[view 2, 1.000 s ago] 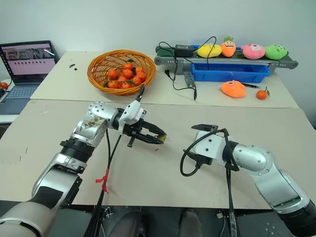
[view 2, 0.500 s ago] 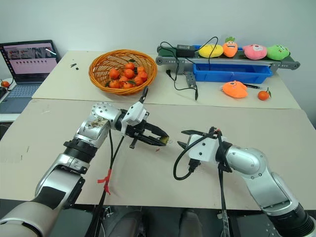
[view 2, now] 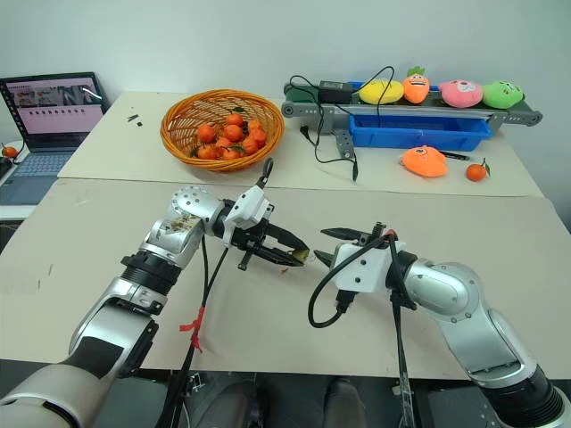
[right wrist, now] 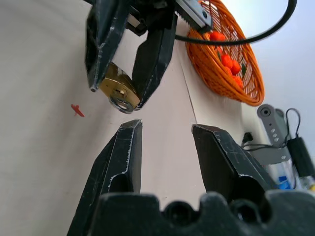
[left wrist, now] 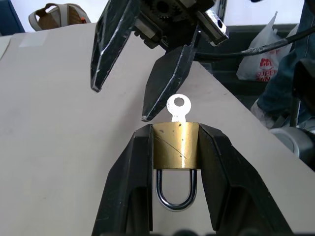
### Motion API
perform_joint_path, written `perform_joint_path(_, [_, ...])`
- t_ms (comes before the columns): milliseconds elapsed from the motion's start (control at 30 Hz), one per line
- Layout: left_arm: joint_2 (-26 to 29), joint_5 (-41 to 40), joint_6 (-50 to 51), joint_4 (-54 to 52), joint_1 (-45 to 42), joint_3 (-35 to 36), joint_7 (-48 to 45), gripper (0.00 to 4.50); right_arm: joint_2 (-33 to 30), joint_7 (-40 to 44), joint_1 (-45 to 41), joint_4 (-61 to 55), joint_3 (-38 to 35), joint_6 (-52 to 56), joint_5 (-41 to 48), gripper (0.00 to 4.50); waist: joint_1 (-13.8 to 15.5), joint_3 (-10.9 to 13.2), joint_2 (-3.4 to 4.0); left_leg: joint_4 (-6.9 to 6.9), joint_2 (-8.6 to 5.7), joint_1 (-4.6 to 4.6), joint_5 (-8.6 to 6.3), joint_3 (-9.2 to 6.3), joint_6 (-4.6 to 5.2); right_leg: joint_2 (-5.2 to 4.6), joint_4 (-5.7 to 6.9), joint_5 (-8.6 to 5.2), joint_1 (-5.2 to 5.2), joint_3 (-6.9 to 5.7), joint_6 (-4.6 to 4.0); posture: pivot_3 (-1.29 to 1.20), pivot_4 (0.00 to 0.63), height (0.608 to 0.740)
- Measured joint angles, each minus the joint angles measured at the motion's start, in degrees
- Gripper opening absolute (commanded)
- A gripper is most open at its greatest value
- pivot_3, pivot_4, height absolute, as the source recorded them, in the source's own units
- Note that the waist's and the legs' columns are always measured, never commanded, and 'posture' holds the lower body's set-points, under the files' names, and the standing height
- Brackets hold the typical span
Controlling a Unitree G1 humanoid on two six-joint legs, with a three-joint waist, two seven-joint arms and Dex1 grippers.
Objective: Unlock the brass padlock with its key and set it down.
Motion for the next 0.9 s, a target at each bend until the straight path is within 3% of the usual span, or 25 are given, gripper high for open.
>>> perform_joint_path(167, [0.96,-2.15,3.44,2.12,-4.02,0.67,-0.67,0.83,-0.30,-0.06,1.17,0.85,-0.83,-5.07,-2.98,2.08,-0.19,0.00,0.00,0.00,0.01,0.03,0.00,-0.02,0.00,0.00,0.00,0.00,0.00,0.01,0.01,0.00,0.150,0.740])
perform_joint_path(800, [3.77,-6.55,3.35,7.90,-6.04,-5.35,-0.77,0.83,0.63,0.38,-1.01,2.61,-3.60,-12.37,-4.83,2.08,-0.24,0.00,0.00,0.00,0.01,0.01,0.00,-0.05,0.00,0.00,0.00,-0.01,-0.01,0.01,0.00,0.00,0.150,0.740])
perform_joint_path(900, [3.77,-7.59,3.31,8.19,-6.66,-6.03,-0.78,0.83,0.63,0.93,-0.71,2.39,-3.20,-13.32,-5.05,1.34,-0.25,0.00,0.00,0.00,0.01,0.01,0.00,-0.05,0.00,0.00,0.00,0.00,0.00,0.01,0.00,0.00,0.150,0.740])
